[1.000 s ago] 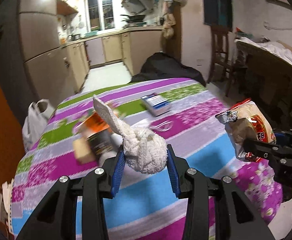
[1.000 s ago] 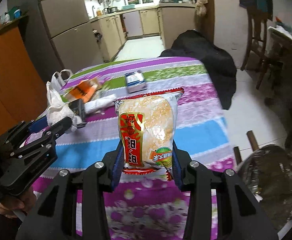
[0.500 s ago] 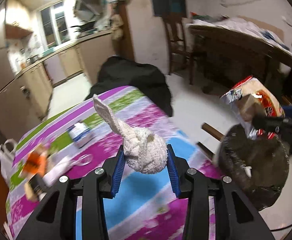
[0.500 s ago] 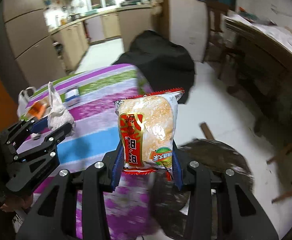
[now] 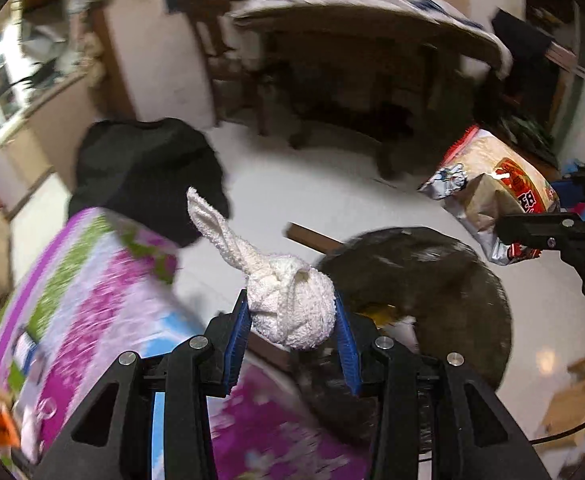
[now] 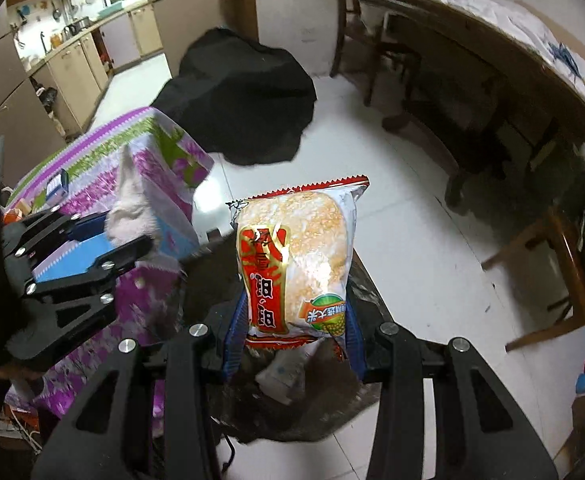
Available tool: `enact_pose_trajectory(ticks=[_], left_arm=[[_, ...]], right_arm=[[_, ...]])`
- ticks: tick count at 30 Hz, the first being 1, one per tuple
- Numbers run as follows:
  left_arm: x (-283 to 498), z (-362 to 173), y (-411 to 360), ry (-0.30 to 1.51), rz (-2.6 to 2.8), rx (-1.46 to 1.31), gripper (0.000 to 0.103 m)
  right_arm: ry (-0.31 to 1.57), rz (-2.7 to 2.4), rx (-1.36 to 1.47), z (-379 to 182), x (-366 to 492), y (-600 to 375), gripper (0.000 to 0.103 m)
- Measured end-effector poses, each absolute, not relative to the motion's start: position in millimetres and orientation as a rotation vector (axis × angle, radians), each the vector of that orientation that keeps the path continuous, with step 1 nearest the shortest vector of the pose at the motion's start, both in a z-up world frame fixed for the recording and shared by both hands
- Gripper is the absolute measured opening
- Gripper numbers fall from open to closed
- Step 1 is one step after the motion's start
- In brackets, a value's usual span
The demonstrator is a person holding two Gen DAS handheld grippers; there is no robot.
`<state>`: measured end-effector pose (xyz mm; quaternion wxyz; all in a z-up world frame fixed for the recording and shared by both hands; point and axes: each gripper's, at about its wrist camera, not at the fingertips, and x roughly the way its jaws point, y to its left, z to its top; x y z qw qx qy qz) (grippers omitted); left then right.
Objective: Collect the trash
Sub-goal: 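Carry the snack bag and towel over the black trash bag with both grippers, then open both grippers to drop the snack bag and towel into the trash bag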
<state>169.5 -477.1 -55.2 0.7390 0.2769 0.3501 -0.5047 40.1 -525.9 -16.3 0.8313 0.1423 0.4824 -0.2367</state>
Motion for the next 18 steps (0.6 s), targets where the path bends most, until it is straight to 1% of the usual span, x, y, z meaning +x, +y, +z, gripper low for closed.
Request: enact_pose_trajectory(ticks=[7, 12, 18], left_arm=[[139, -80, -515, 0.779, -1.264, 0.722, 0.041], [126, -108, -518, 0.777, -1.302, 0.806, 0.041], [129, -117, -515, 0.79, -1.289, 0.804, 0.041]], right_arm=[[1.098, -0.479, 0.391, -36, 17, -549, 0.04], [1.132, -0.449, 0.443, -53, 7, -558, 0.04], [1.15, -0.416, 0.468, -63, 3, -560, 0.04]])
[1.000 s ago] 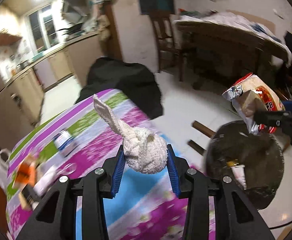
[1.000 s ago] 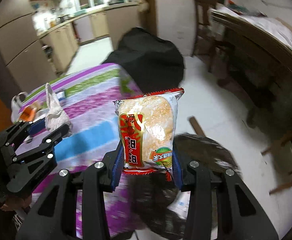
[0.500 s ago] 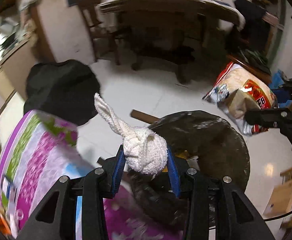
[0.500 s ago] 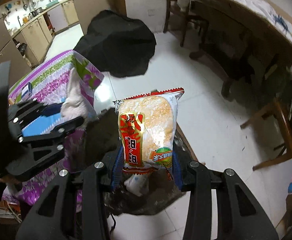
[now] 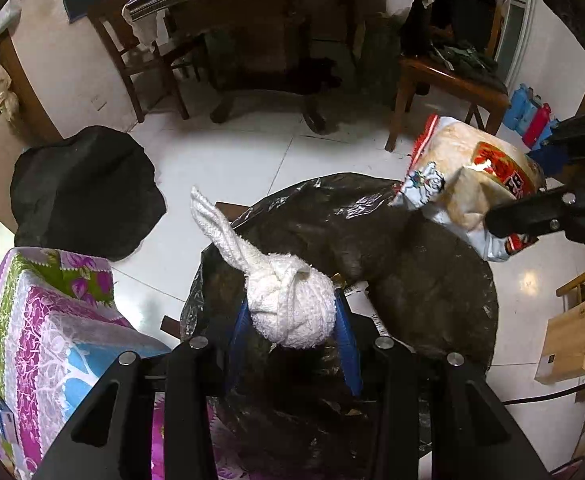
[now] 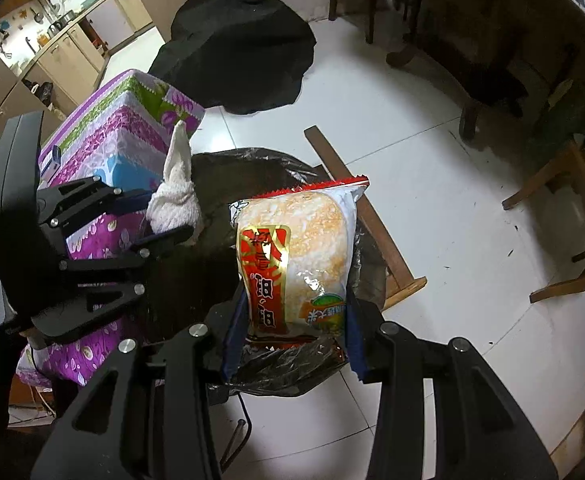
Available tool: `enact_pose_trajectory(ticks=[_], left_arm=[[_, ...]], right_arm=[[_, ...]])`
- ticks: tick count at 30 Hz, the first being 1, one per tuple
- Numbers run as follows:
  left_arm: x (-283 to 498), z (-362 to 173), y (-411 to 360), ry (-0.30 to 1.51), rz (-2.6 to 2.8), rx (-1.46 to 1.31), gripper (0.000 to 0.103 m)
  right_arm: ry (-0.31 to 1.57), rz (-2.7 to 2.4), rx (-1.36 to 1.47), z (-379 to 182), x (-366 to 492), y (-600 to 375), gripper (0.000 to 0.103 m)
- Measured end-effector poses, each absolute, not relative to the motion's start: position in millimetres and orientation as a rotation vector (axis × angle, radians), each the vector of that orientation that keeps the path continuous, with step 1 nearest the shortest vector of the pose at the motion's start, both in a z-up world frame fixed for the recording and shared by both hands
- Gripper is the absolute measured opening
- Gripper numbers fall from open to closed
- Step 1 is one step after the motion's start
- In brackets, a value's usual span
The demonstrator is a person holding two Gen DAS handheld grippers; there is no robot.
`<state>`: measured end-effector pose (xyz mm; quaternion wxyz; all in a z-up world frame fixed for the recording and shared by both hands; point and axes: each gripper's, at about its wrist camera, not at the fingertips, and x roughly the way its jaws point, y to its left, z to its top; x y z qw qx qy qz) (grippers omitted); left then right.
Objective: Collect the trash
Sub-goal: 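Open both grippers to drop the snack bag and towel into the trash bag, then move both open grippers back over the table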
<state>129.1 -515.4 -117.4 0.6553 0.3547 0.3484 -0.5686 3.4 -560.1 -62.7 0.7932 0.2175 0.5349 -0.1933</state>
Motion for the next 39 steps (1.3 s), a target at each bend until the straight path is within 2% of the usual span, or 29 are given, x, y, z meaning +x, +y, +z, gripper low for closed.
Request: enact_pose_trajectory(ticks=[7, 12, 17, 20, 39], left_arm=[[134, -119, -519, 0.792, -1.273, 0.813, 0.041], [138, -120, -519, 0.785, -1.236, 0.809, 0.045], [141, -119, -517, 0.793, -1.23, 0.803, 0.048], [144, -118, -516, 0.805, -1.229, 0.788, 0.056], [135, -107, -501, 0.748, -1.188, 0.777, 0.056]], right_arm=[[1.15, -0.396, 0.467, -65, 2, -563, 0.04], [1.151, -0.406, 0.455, -67, 4, -563, 0.046], [1.144, -0.408, 0.449, -67, 5, -562, 0.047], [1.139, -0.41, 0.452, -66, 6, -562, 0.047], [1.145, -0.413, 0.435, -69, 11, -551, 0.047]])
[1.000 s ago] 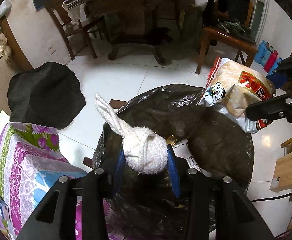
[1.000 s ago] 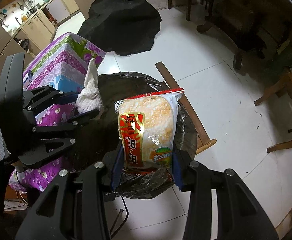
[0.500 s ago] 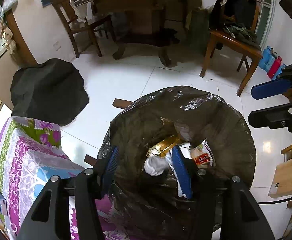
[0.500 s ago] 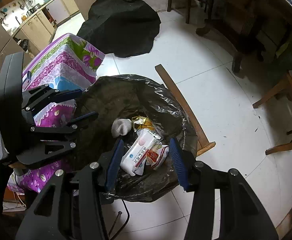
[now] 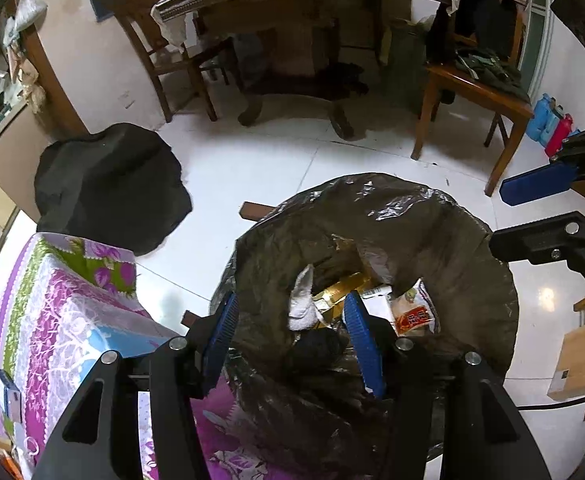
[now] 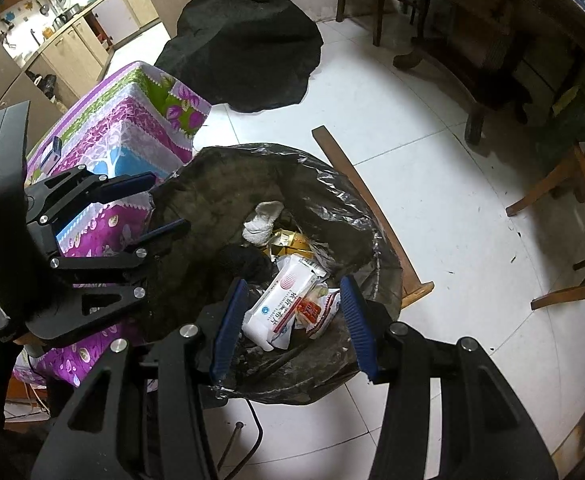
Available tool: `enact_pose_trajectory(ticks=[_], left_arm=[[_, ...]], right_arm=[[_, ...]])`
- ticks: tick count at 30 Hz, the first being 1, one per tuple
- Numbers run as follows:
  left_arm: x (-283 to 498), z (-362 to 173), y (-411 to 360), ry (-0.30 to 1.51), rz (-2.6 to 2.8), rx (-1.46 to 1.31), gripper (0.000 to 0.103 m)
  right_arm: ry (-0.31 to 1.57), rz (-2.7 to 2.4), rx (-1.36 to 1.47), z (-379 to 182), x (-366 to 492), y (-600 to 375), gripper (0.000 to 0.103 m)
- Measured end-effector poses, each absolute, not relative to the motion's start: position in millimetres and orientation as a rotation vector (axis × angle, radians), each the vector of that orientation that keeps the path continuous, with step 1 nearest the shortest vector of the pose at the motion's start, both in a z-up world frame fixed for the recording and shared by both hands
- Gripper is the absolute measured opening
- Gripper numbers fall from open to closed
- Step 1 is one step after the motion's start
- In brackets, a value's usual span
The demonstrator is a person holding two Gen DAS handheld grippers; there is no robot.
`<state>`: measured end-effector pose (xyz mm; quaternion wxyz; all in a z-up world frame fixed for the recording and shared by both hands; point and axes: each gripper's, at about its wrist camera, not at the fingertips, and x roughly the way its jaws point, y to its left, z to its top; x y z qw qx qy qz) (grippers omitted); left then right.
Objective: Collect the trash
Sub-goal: 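Move both open grippers back over the table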
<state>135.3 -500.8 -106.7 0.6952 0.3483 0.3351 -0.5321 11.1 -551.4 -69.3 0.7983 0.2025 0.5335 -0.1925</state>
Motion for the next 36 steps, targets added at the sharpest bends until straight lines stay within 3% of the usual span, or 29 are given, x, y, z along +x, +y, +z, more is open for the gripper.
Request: enact_pose_trajectory(ticks=[10, 21, 36], left_arm=[[142, -93, -472, 0.681, -1.087, 0.735, 0.056], [172, -72, -415, 0.661, -0.911, 0.608, 0.056], [222, -67, -316, 0.679, -0.73, 0.521, 0.061]], right_arm=[[1.064, -0.472, 0.409, -65, 20, -537, 0.047], [0.777, -0.558, 0.318, -39, 39, -496, 0.047], [0.726, -0.46, 0.249, -42, 101, -435, 0.047]])
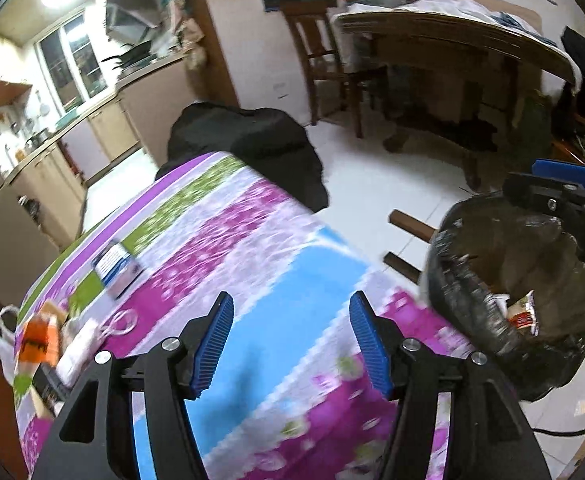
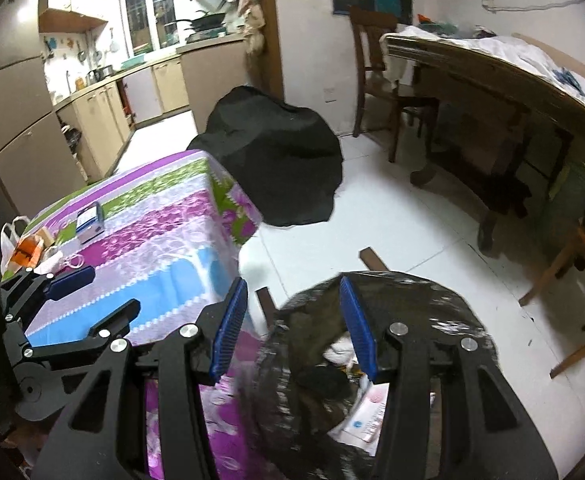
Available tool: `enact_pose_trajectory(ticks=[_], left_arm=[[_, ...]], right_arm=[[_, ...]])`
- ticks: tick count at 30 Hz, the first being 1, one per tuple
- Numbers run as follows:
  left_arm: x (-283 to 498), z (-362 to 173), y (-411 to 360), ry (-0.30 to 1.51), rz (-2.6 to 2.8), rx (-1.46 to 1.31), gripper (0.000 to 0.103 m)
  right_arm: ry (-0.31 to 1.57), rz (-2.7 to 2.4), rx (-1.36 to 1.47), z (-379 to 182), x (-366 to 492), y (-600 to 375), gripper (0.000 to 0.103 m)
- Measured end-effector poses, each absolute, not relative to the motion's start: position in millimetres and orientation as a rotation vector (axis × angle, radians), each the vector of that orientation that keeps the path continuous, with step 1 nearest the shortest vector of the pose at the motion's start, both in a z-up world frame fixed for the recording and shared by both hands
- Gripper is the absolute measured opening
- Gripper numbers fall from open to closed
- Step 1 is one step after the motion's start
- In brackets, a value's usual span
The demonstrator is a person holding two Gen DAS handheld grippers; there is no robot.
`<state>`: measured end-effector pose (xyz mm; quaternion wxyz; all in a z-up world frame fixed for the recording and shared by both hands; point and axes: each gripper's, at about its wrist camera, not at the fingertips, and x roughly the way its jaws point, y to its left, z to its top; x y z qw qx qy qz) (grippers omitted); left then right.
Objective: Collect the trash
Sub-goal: 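Move both open grippers back over the table, then grasp the black packet with the left gripper while the right gripper grasps the white rolled cloth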
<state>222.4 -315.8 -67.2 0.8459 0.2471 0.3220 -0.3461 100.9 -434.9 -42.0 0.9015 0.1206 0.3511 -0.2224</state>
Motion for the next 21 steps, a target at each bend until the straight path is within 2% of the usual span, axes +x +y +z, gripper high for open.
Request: enact_pose_trajectory(ticks=[21], left_arm=[[283, -84, -150, 0.778, -0.461, 0.326, 0.062]], right_arm=[[0.817, -0.167, 0.126, -67, 211, -318, 0.047]])
